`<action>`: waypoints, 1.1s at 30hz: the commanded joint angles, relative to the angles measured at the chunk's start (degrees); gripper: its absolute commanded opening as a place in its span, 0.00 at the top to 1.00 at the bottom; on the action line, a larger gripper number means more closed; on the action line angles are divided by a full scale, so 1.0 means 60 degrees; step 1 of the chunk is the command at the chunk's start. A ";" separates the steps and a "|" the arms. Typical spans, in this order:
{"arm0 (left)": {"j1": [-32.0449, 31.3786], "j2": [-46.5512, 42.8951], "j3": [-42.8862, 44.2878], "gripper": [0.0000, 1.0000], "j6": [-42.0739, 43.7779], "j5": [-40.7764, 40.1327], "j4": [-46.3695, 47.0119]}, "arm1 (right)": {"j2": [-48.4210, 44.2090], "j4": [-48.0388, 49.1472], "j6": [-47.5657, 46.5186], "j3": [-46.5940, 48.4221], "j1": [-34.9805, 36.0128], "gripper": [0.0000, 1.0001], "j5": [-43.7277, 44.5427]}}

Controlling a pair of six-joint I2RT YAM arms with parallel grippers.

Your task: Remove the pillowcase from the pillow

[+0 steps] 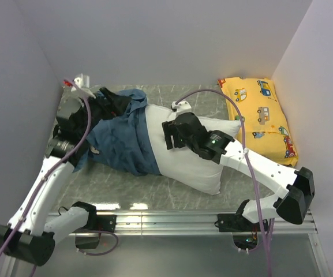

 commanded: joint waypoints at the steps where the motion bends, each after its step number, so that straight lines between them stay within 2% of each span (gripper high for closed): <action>1: -0.0187 -0.0985 -0.1151 0.09 -0.0205 0.0003 -0.0111 | 0.0515 0.0076 -0.0077 0.0326 0.0135 0.22 0.0120; 3: -0.0407 -0.1295 -0.1798 0.09 -0.0380 -0.0172 -0.0183 | 0.0910 0.0003 -0.0034 0.0415 0.0149 0.22 -0.0011; 6: -0.0714 -0.2027 -0.3611 0.09 -0.0775 -0.0422 0.0006 | 0.1349 0.0120 -0.0135 0.0459 0.0121 0.19 -0.0274; 11: -0.1183 -0.2645 -0.5169 0.06 -0.1318 -0.0218 0.1089 | 0.2185 0.0339 -0.0166 0.0708 0.0062 0.20 -0.0583; 13: -0.1315 -0.2383 -0.5419 0.06 -0.1421 -0.0275 0.1441 | 0.2391 0.0325 -0.0034 0.0781 0.0062 0.26 -0.0511; 15: -0.1506 -0.2046 -0.5376 0.07 -0.1363 -0.0830 0.1253 | 0.2626 0.0252 0.0068 0.0854 0.0062 0.44 -0.0379; 16: -0.1535 -0.1681 -0.5289 0.09 -0.1363 -0.1050 0.1194 | 0.2699 0.0179 0.0127 0.0956 0.0004 0.58 -0.0175; 17: -0.1535 -0.1504 -0.5259 0.13 -0.1421 -0.1502 0.0744 | 0.2845 -0.0097 0.0186 0.1059 -0.0069 0.87 -0.0188; 18: -0.1536 -0.1212 -0.5200 0.25 -0.1436 -0.1825 0.0594 | 0.2875 -0.0201 0.0201 0.1132 -0.0157 0.97 -0.0173; 20: -0.1536 -0.0976 -0.5200 0.39 -0.1451 -0.2483 0.0447 | 0.2701 -0.0319 0.0186 0.1148 -0.0421 1.00 -0.0217; 21: -0.1521 -0.0786 -0.5113 0.58 -0.1422 -0.2807 0.0214 | 0.2598 -0.0349 0.0201 0.1133 -0.0538 1.00 -0.0246; 23: -0.1448 -0.0609 -0.4966 0.78 -0.1276 -0.3436 -0.0080 | 0.2190 -0.0494 0.0186 0.1104 -0.0918 1.00 -0.0363; 24: -0.1361 -0.0478 -0.4777 0.94 -0.1202 -0.3701 -0.0255 | 0.2042 -0.0553 0.0143 0.1104 -0.1050 1.00 -0.0363; 25: -0.0997 -0.0447 -0.4688 1.00 -0.1158 -0.3776 -0.0388 | 0.1895 -0.0626 0.0142 0.1133 -0.1211 1.00 -0.0320; 28: 0.0159 -0.0870 -0.4614 1.00 -0.1055 -0.3120 -0.0492 | 0.1353 -0.0905 0.0113 0.1133 -0.1929 1.00 -0.0334; 31: 0.2586 -0.1588 -0.4556 0.99 -0.0851 -0.2576 -0.0782 | 0.0811 -0.1052 0.0113 0.0958 -0.2821 1.00 -0.0465; 33: 0.3470 -0.1866 -0.4410 1.00 -0.0923 -0.2328 -0.0916 | 0.0416 -0.1008 0.0186 0.0695 -0.3525 1.00 -0.0946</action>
